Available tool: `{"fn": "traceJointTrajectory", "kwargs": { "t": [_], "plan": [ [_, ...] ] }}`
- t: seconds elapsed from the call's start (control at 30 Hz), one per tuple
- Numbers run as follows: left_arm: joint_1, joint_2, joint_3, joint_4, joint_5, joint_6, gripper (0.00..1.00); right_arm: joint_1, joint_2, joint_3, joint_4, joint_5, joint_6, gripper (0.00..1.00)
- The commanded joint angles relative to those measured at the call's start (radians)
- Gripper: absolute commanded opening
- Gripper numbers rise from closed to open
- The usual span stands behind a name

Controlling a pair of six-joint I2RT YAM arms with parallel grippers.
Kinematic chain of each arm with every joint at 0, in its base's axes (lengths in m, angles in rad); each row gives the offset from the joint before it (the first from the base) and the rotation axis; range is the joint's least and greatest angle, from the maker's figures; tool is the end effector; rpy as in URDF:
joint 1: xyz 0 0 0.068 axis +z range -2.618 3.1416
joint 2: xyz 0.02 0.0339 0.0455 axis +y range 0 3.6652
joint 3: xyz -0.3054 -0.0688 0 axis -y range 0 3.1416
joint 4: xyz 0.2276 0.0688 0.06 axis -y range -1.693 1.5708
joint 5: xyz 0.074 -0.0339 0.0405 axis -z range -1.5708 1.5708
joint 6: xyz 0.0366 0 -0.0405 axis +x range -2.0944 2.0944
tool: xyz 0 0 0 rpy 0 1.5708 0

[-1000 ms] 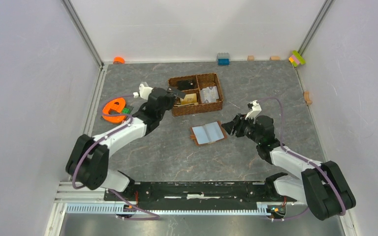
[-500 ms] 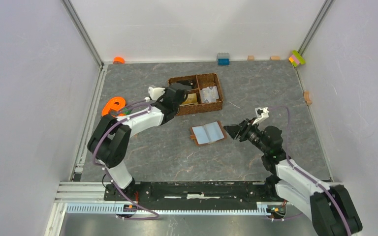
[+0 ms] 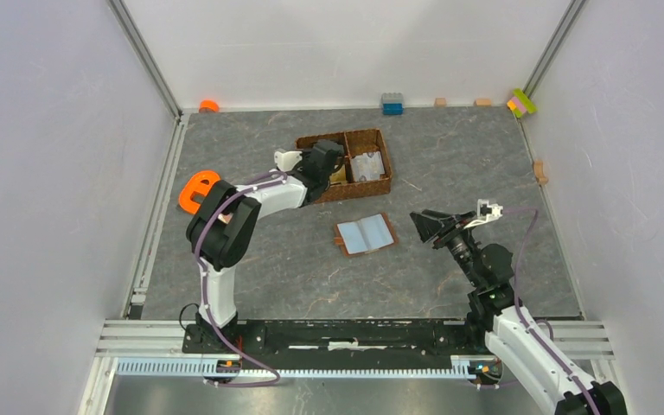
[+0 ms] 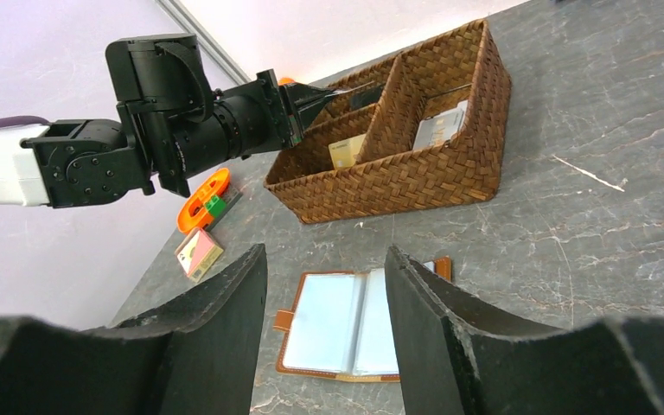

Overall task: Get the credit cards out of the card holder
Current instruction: Place the credit card in the storage box.

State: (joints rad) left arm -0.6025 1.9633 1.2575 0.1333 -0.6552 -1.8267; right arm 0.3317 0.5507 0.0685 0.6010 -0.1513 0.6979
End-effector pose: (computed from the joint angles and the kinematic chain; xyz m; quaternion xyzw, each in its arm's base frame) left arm 0.3715 -0.2285 0.2379 -0.6037 0.5919 -0.3263 0.4228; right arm 0.0915 0.0373 0.2340 0.0650 0.6612 0.4108 0.6243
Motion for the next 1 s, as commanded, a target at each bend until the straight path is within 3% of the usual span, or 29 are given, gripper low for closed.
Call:
{"fn": "traceJointTrajectory", "kwargs": {
  "t": [0.0,0.23,0.4,0.6,0.87,0.97],
  "plan": [
    [0.013,0.05,0.073,0.017,-0.042,-0.039,0.04,-0.002,0.013,-0.013,0.007,0.036,-0.01,0.57],
    [0.055,0.103,0.128,-0.004,0.005,-0.061,0.14,-0.002,0.038,-0.01,0.023,0.021,-0.005,0.57],
    [0.07,0.108,0.143,-0.022,0.039,-0.05,0.33,-0.002,0.054,-0.009,0.029,0.026,-0.012,0.57],
    [0.069,0.005,0.078,-0.041,0.029,0.002,0.58,-0.002,0.134,0.006,0.052,0.004,-0.017,0.57],
    [0.069,-0.202,-0.047,-0.077,0.085,0.158,0.56,-0.003,0.269,0.076,0.032,-0.061,-0.066,0.59],
    [0.074,-0.307,-0.11,-0.089,0.178,0.325,0.58,-0.005,0.37,0.137,-0.014,-0.102,-0.101,0.6]
  ]
}}
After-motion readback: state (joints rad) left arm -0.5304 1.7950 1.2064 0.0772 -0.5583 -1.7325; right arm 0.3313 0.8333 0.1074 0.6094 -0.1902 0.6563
